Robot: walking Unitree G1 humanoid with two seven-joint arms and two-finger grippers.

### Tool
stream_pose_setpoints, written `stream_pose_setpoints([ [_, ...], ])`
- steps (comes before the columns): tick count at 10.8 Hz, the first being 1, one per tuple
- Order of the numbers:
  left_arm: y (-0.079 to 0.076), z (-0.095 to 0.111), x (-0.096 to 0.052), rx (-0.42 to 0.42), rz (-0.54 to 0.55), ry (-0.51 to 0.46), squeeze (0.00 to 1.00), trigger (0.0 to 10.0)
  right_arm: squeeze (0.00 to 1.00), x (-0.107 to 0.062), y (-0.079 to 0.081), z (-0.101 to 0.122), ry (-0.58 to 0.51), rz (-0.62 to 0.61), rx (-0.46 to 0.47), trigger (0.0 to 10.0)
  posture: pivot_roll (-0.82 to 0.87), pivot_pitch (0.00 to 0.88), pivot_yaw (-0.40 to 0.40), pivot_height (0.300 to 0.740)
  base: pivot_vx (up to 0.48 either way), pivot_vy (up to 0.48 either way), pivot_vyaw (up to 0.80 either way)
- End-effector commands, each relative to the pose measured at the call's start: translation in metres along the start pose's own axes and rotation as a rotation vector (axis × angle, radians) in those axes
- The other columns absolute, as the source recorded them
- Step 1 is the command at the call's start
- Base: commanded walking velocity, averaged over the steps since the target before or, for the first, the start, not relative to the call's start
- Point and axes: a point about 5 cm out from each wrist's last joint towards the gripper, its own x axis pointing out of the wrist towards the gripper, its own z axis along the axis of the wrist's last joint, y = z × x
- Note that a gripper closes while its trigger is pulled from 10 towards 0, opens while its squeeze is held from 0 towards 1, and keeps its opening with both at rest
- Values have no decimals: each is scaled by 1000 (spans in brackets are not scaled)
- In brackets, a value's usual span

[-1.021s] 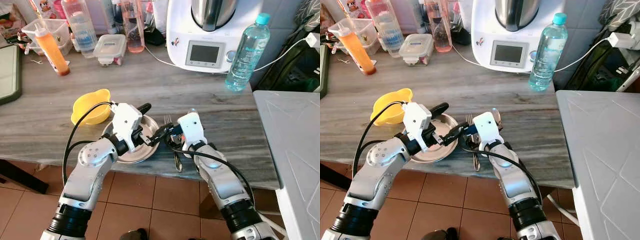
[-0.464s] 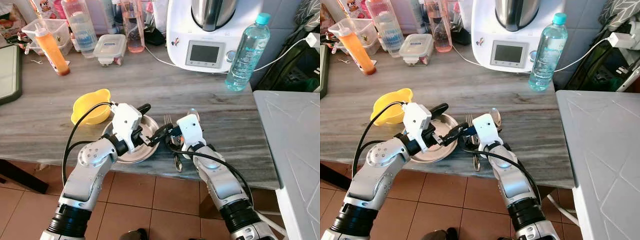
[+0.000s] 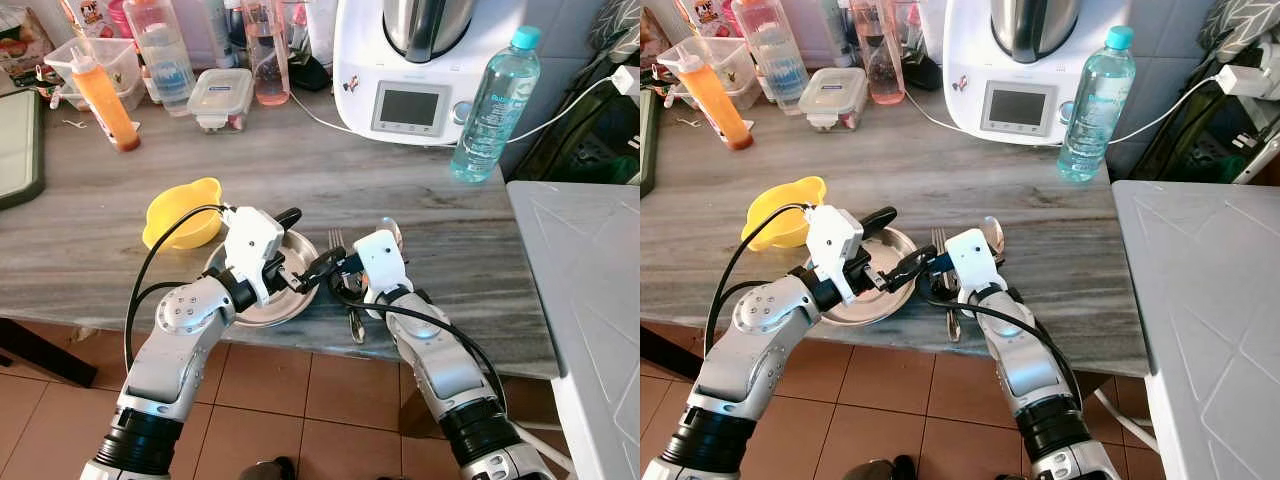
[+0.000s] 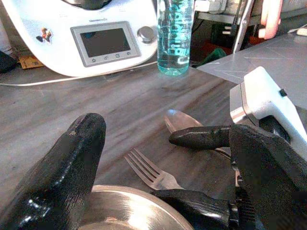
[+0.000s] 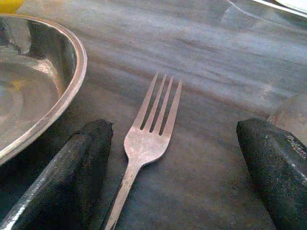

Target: Setting the table

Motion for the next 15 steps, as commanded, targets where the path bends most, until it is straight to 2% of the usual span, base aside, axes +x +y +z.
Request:
stream_pose_setpoints([
  [1, -2, 3, -1, 15, -9, -5, 0, 10000, 455, -2, -3, -6, 27, -25, 11, 10000, 174, 164, 59, 740, 0, 0, 0],
  [6, -2, 3, 1, 15, -15, -5, 0, 10000, 459, -4, -14, -8, 43, -86, 10, 10000, 173, 162, 64, 740, 0, 0, 0],
  [15, -4, 3, 3, 11, -20, -8, 0, 10000, 455, -5, -19, 0, -5, -112, 14, 10000, 167, 161, 67, 740, 0, 0, 0],
])
